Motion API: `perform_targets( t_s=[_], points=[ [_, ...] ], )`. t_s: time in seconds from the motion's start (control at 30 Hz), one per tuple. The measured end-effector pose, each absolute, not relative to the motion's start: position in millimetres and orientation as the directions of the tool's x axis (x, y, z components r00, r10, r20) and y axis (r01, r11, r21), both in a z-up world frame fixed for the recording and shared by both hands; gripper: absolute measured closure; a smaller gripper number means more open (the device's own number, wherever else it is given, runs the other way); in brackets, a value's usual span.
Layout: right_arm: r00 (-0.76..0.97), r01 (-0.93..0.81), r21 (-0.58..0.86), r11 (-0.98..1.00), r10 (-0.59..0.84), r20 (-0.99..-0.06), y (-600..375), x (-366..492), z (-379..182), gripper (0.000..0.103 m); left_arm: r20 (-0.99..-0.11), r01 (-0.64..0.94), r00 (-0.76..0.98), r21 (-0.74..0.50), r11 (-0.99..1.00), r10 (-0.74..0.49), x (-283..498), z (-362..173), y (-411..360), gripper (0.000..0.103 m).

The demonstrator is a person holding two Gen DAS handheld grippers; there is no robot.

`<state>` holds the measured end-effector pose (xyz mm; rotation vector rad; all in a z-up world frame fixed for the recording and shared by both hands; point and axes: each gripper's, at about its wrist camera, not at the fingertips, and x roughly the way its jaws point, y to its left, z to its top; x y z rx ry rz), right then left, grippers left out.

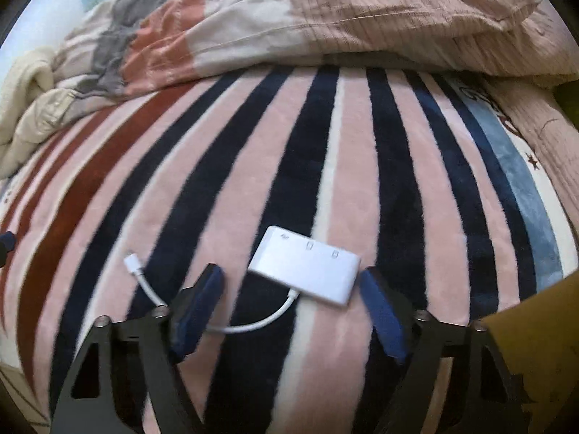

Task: Organize rigid objects
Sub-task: 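Grasp the white adapter with the right gripper, then carry the white adapter into the cardboard box and release it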

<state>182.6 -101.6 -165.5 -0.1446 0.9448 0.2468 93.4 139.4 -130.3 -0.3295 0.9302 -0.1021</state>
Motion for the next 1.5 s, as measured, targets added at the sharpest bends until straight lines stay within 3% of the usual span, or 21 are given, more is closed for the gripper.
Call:
perform_targets(
  t_s=[0.3,0.57,0.63,0.67,0.8,1.07,1.3,1.5],
  points=[
    [0.563,-0.368,0.028,0.929,0.247,-0.789,-93,163,-139,0.048,-0.747,0.053,0.575,-0.373,0.926,-0.334,74,-124,113,0.028],
    [0.532,-0.529,0.137,0.838,0.453,-0.715,-71,114,-65,0.048,-0.657,0.168,0.61,-0.439,0.883,-0.443,40,-78,95,0.029],
    [0.538,-0.553,0.15,0.819,0.489,-0.687,-71,101,-44,0.048,-0.626,0.19,0.632,-0.446,0.874,-0.457,30,-63,92,0.037],
    [0.542,-0.561,0.15,0.814,0.499,-0.676,-70,95,-37,0.048,-0.603,0.21,0.639,-0.46,0.863,-0.477,25,-52,89,0.048],
    [0.578,-0.571,0.134,0.81,0.512,-0.636,-80,77,-13,0.048,-0.579,0.232,0.666,-0.438,0.869,-0.469,15,-26,77,0.075],
    [0.641,-0.532,0.131,0.836,0.499,-0.583,-132,63,20,0.048,-0.552,0.301,0.672,-0.404,0.864,-0.493,15,5,25,0.089],
    [0.705,-0.442,0.129,0.888,0.433,-0.562,-205,67,34,0.048,-0.568,0.392,0.619,-0.375,0.84,-0.542,40,16,-55,0.093],
    [0.715,-0.346,0.114,0.931,0.341,-0.61,-272,82,26,0.048,-0.62,0.453,0.533,-0.366,0.813,-0.577,69,0,-122,0.093]
  ],
)
